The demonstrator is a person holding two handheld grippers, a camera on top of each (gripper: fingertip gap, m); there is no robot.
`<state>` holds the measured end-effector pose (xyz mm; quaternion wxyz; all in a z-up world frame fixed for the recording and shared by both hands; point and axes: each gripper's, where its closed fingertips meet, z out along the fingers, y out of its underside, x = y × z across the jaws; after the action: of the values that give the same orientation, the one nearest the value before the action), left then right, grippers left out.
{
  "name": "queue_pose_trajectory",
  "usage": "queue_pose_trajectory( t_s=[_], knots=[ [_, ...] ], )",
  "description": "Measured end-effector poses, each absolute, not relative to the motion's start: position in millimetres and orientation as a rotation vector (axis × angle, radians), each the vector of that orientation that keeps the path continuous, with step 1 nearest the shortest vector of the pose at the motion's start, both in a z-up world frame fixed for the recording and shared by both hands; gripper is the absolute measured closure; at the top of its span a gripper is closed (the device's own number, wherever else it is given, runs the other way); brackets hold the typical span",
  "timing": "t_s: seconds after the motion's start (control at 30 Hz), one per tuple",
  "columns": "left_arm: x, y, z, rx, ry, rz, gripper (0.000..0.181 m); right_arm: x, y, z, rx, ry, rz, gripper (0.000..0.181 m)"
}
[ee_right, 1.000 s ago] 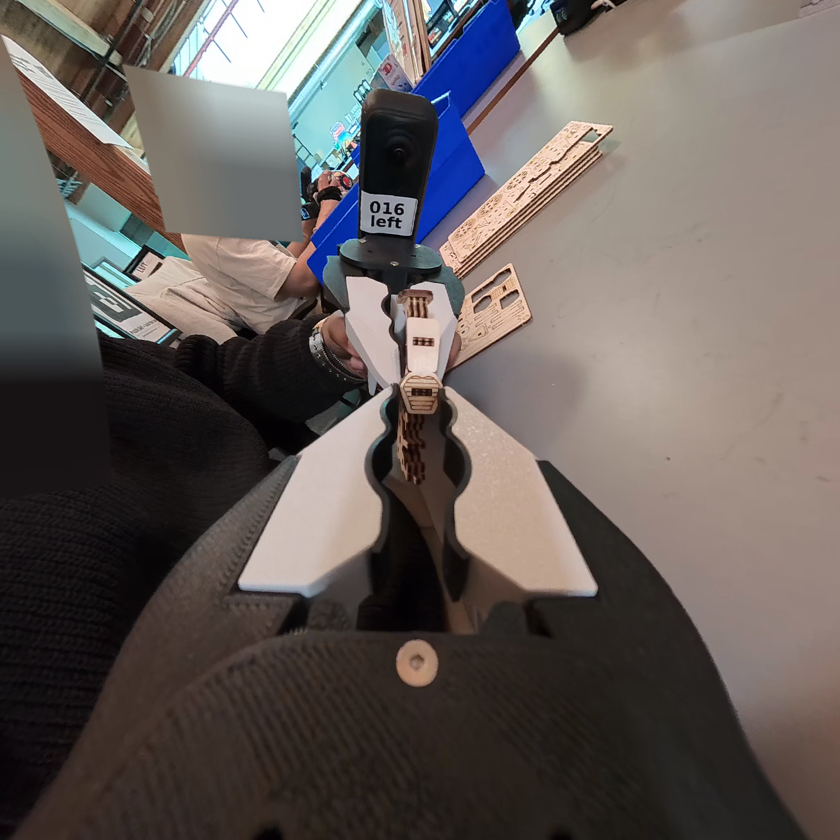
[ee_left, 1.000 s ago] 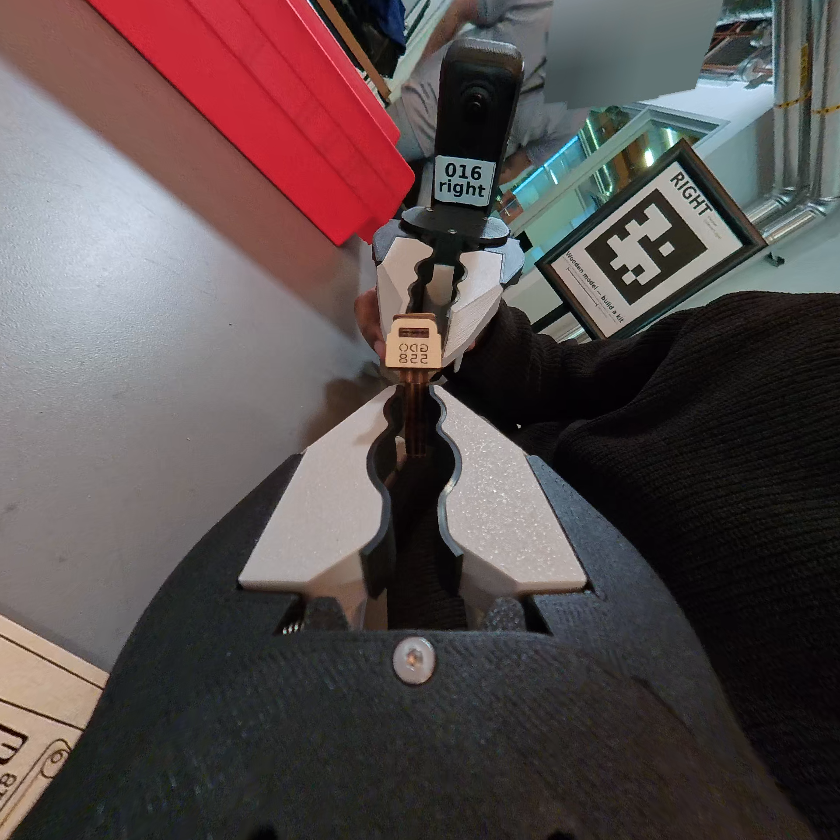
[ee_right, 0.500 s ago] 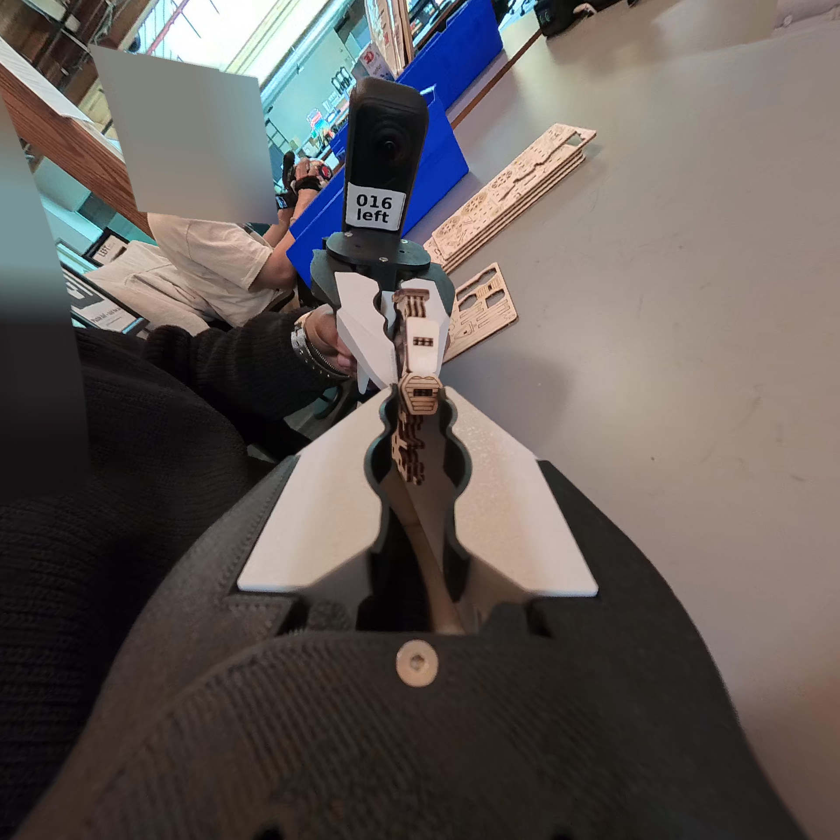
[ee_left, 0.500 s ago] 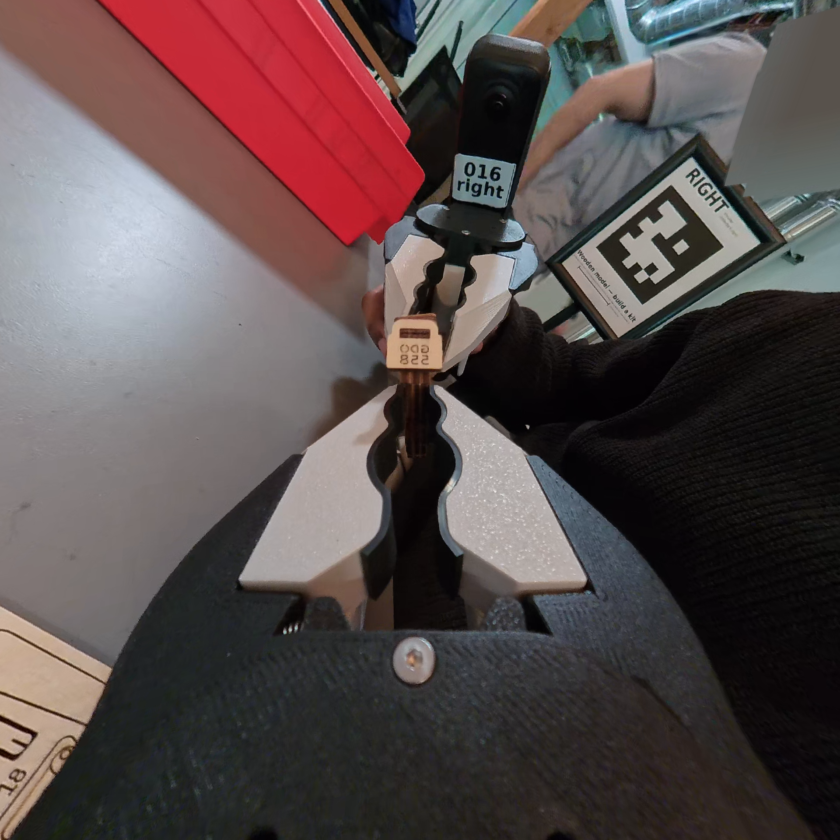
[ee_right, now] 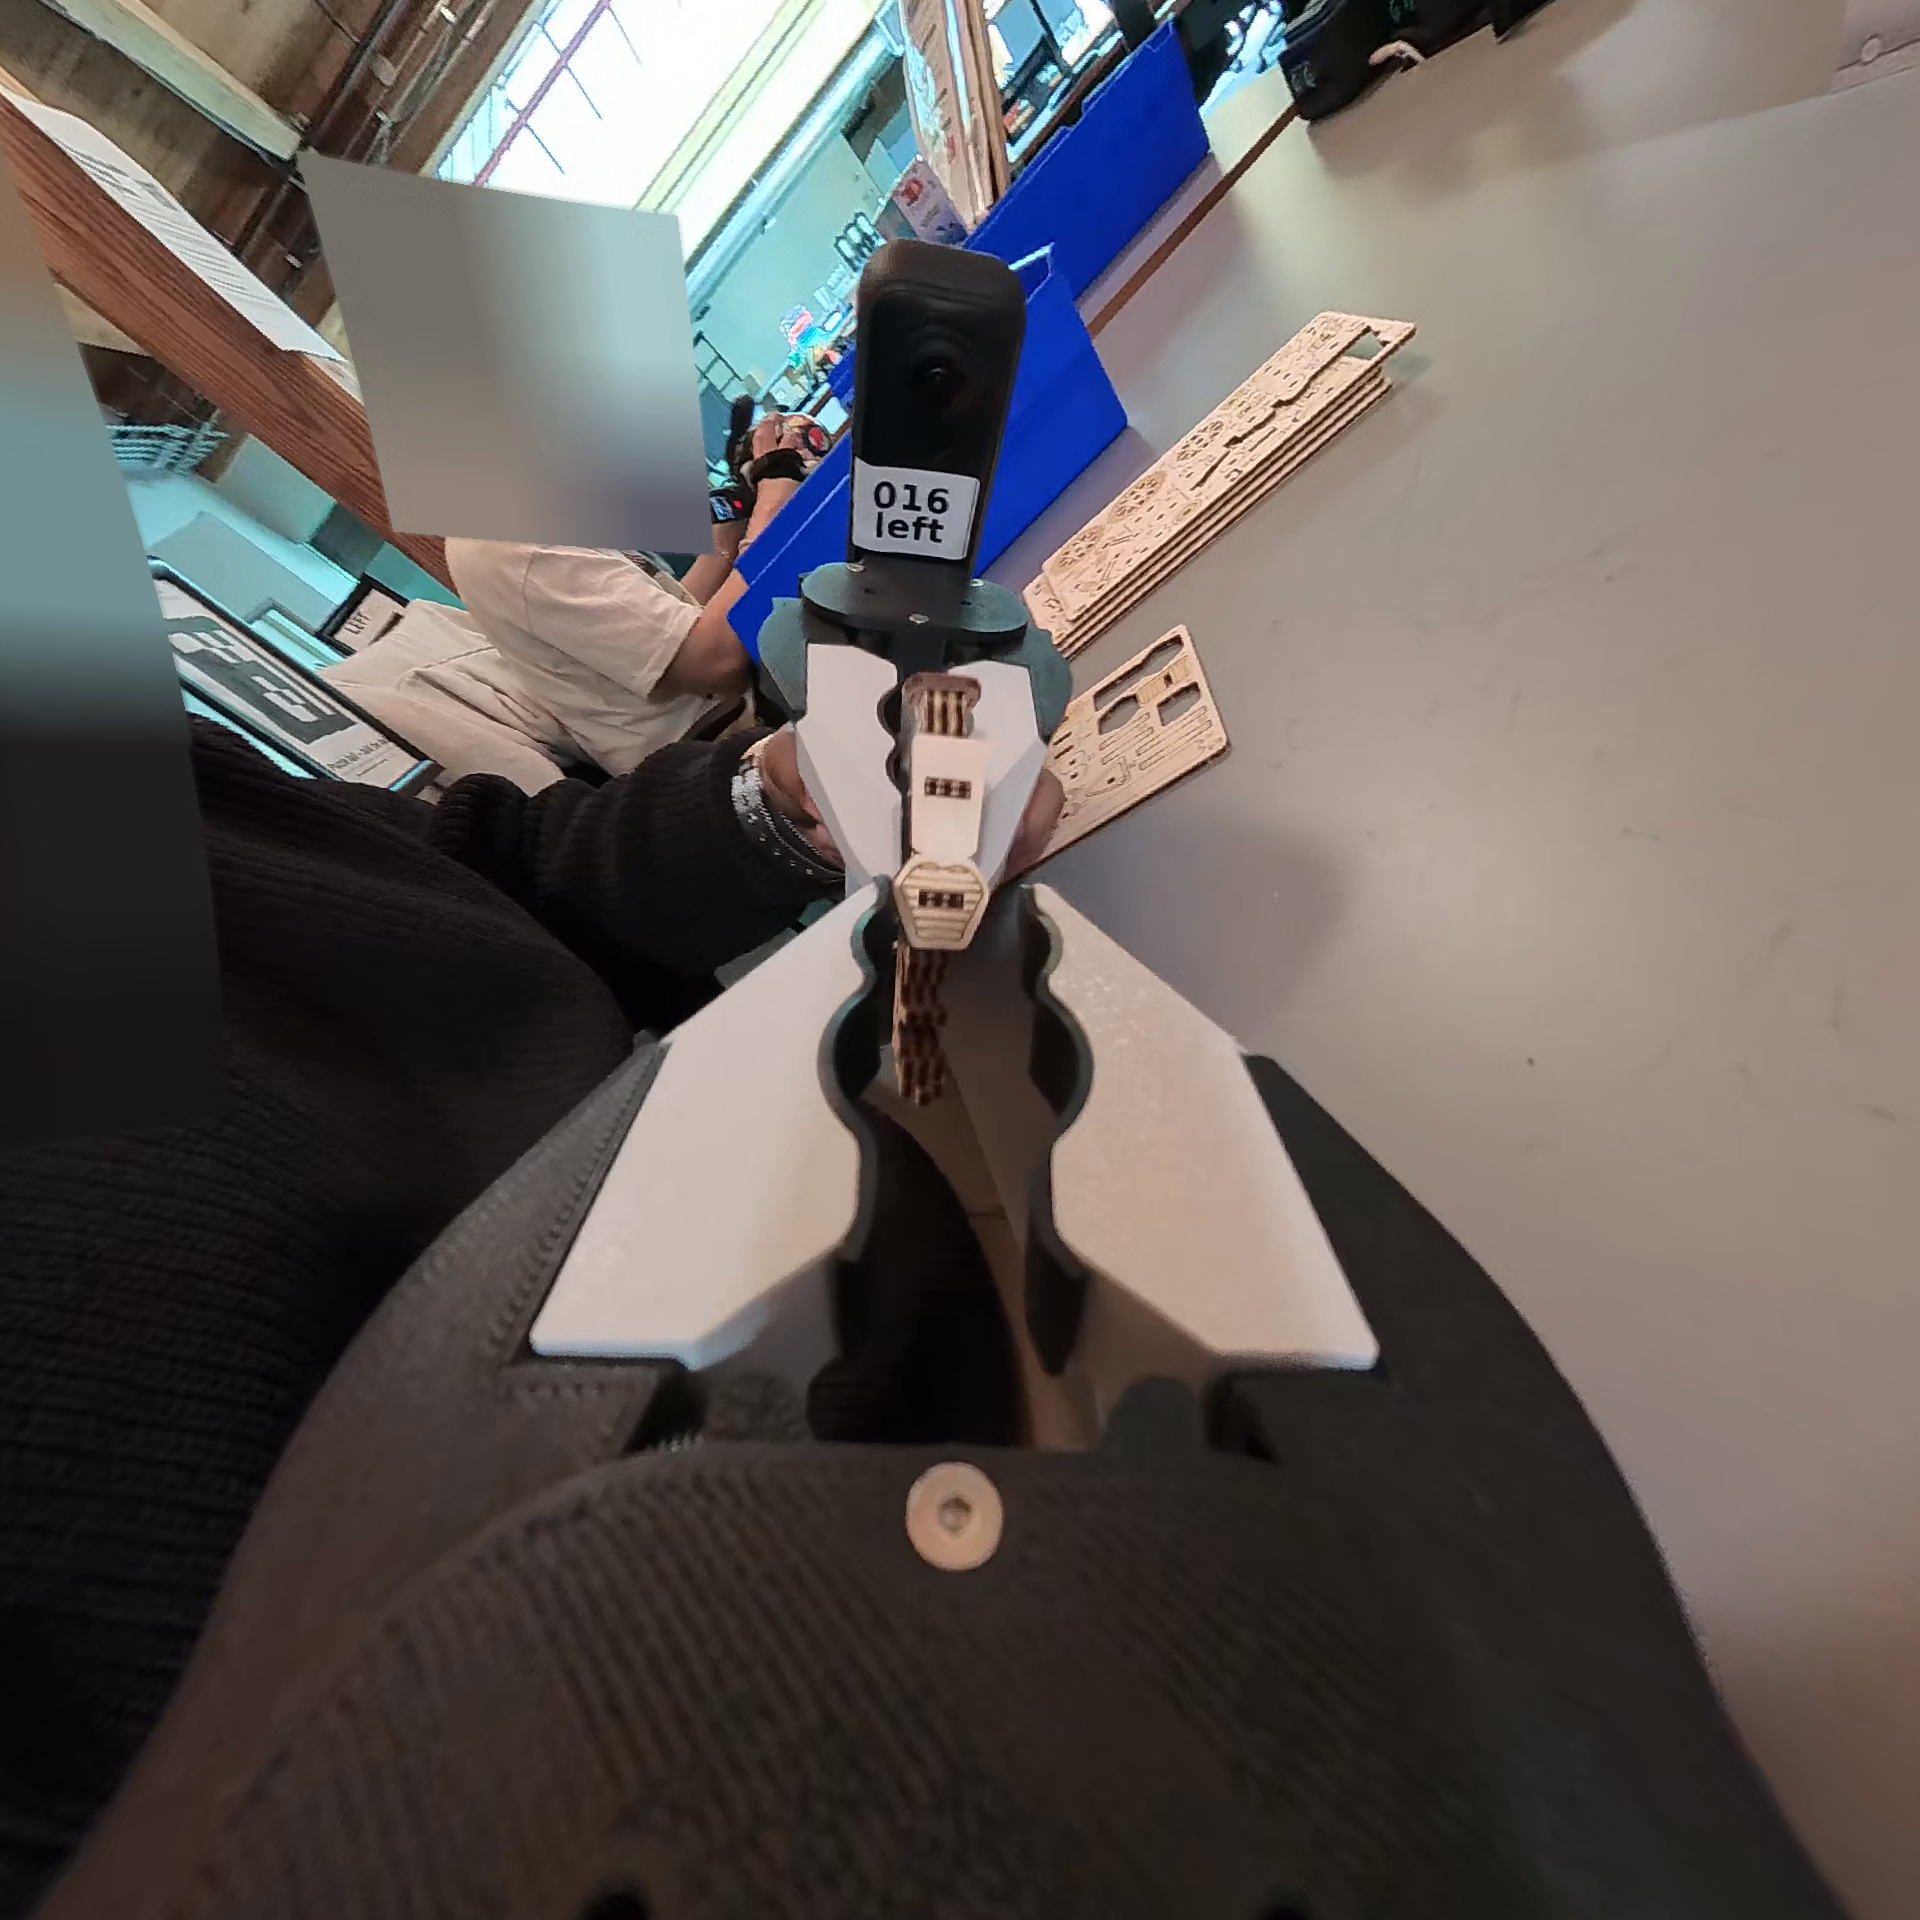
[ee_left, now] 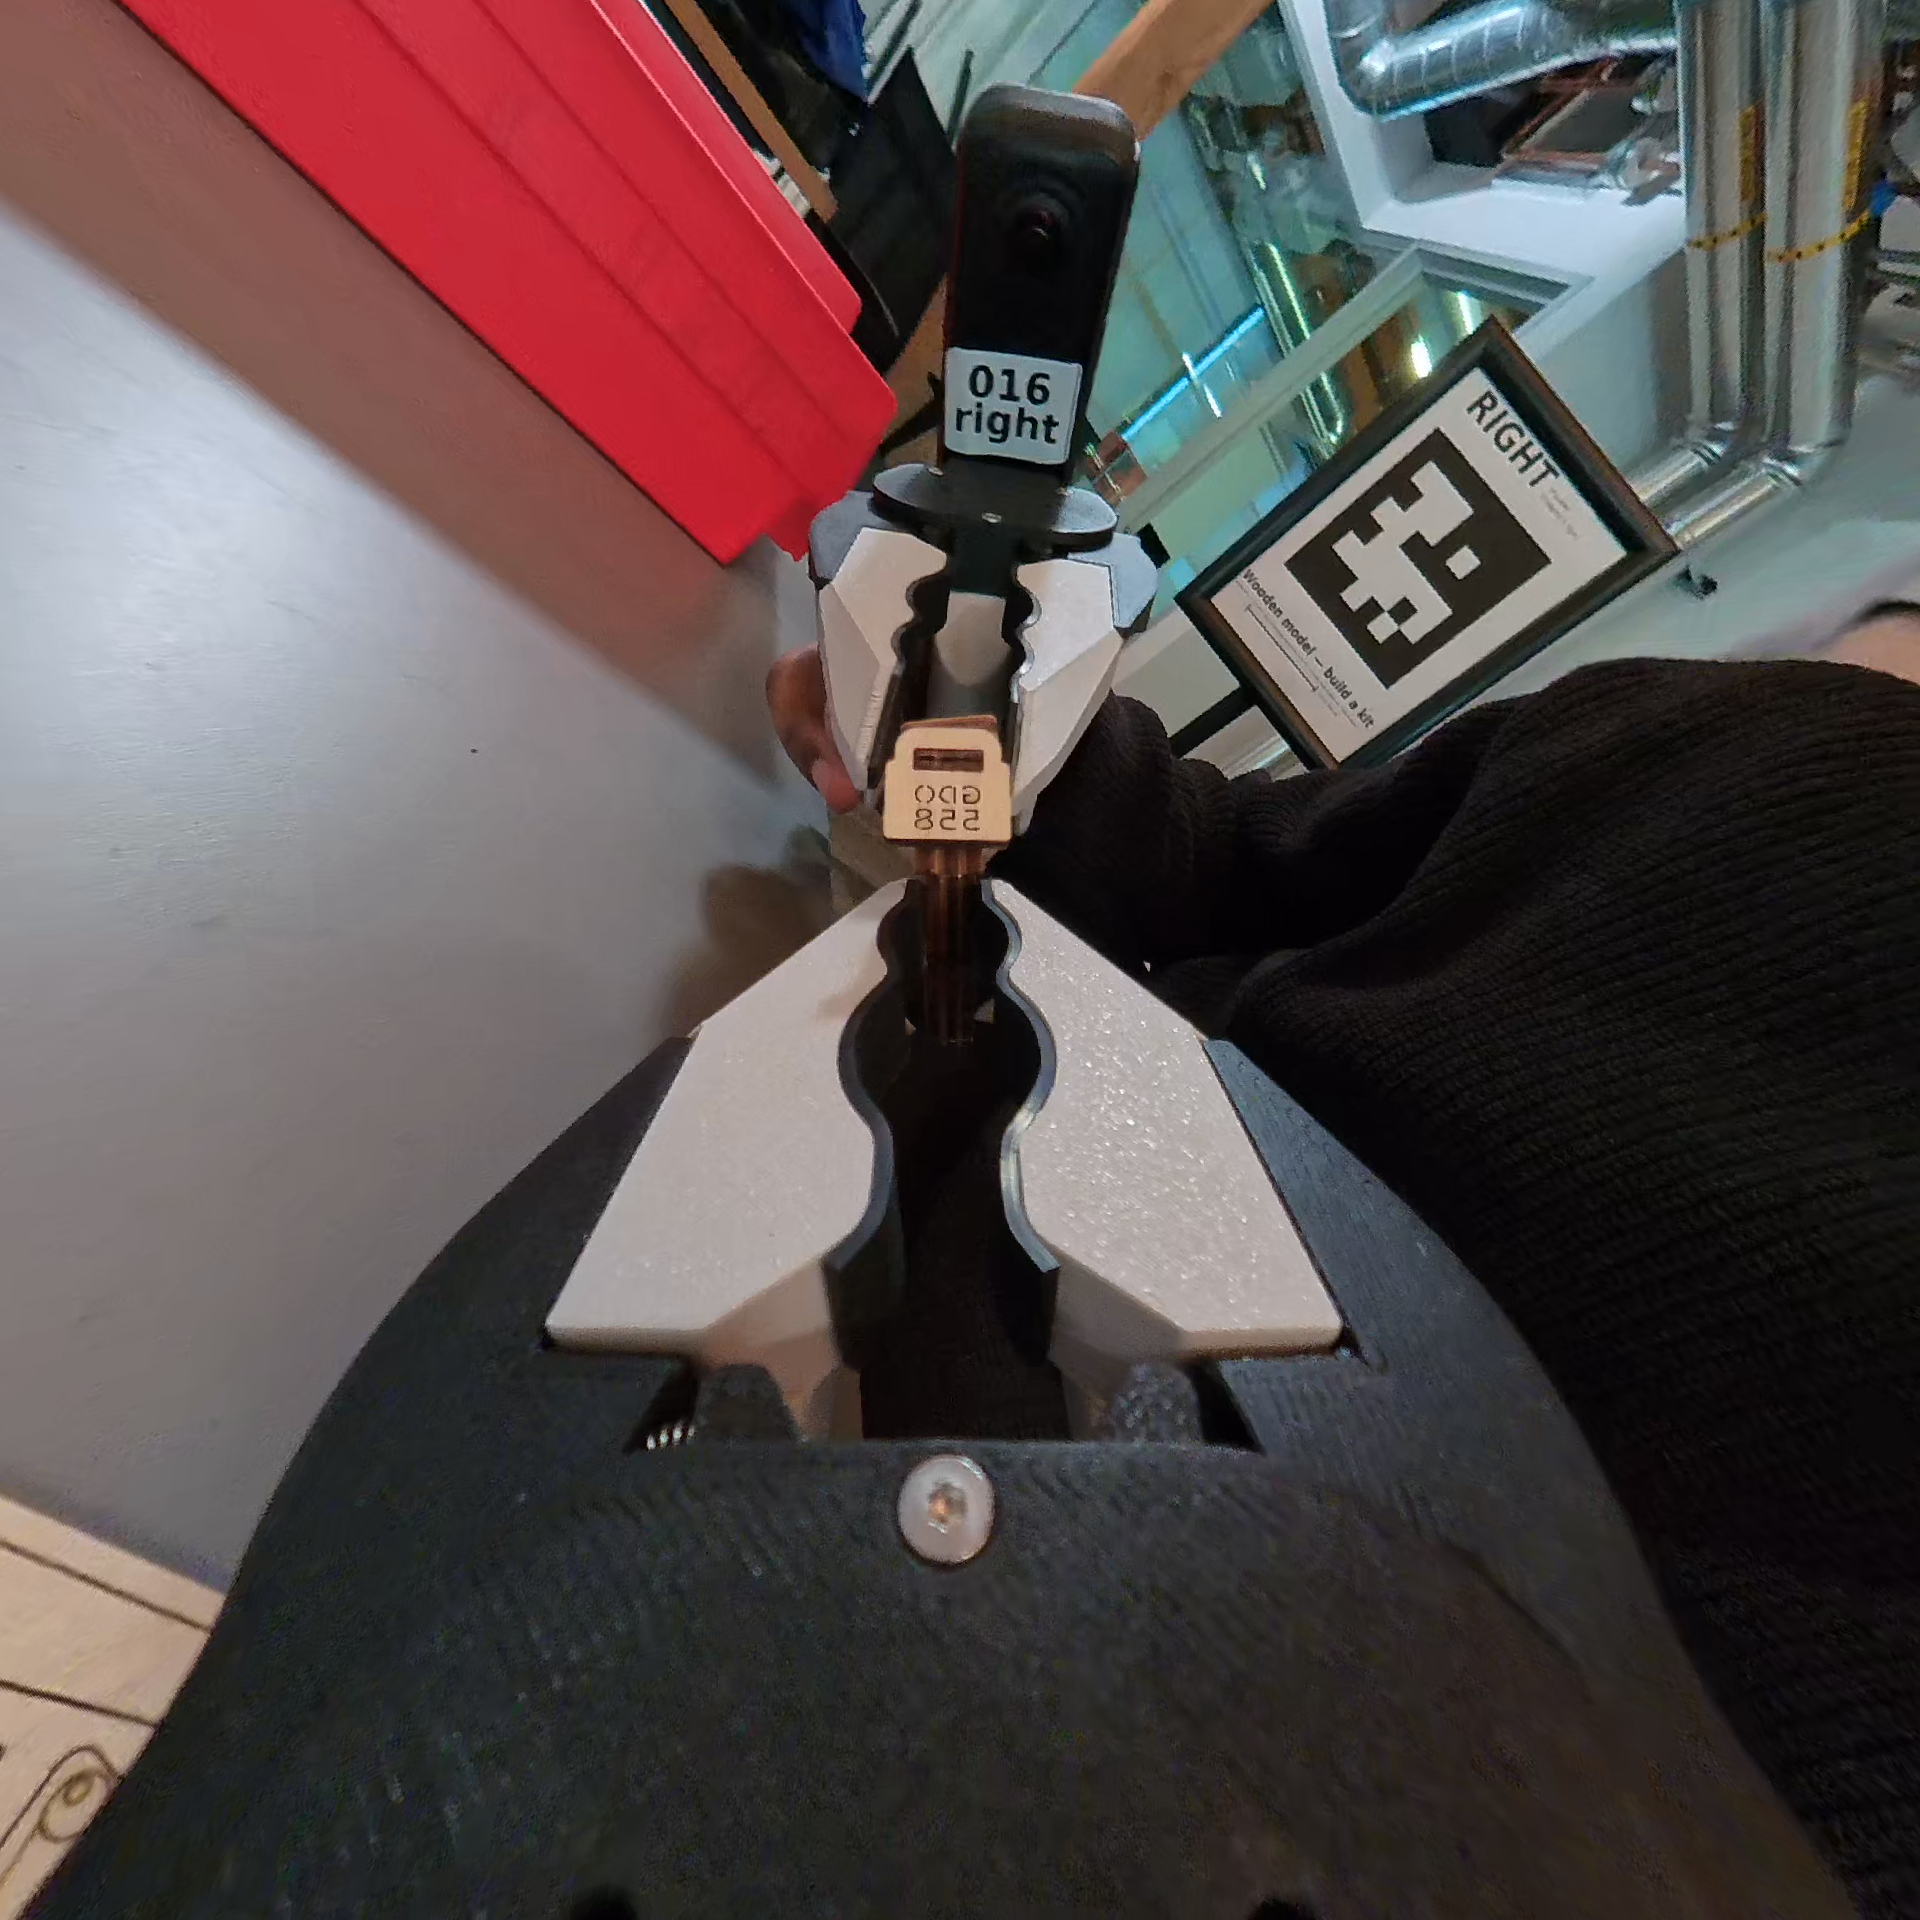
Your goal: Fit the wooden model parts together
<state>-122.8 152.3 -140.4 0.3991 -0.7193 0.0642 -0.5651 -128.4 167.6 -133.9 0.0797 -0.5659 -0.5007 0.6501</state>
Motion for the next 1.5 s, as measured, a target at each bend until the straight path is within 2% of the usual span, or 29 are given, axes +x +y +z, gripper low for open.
queue_pose_trajectory(
  t_s=[0.23, 1.23, 1.33, 1.43, 1.5],
  knots=[
    [-117, 148, -138, -1.812, 0.206, -1.453, 0.175, -123, 159, -130, -1.681, -1.526, 2.034, 0.165],
    [-121, 156, -140, -1.803, 0.159, -1.373, 0.176, -128, 165, -133, -1.707, -1.479, 1.955, 0.165],
    [-123, 159, -139, -1.798, 0.147, -1.369, 0.176, -130, 167, -132, -1.705, -1.464, 1.942, 0.165],
    [-125, 160, -133, -1.766, 0.128, -1.388, 0.176, -129, 167, -122, -1.684, -1.435, 2.013, 0.152],
    [-127, 160, -131, -1.752, 0.115, -1.399, 0.175, -129, 170, -121, -1.681, -1.421, 2.017, 0.151]
  ],
)
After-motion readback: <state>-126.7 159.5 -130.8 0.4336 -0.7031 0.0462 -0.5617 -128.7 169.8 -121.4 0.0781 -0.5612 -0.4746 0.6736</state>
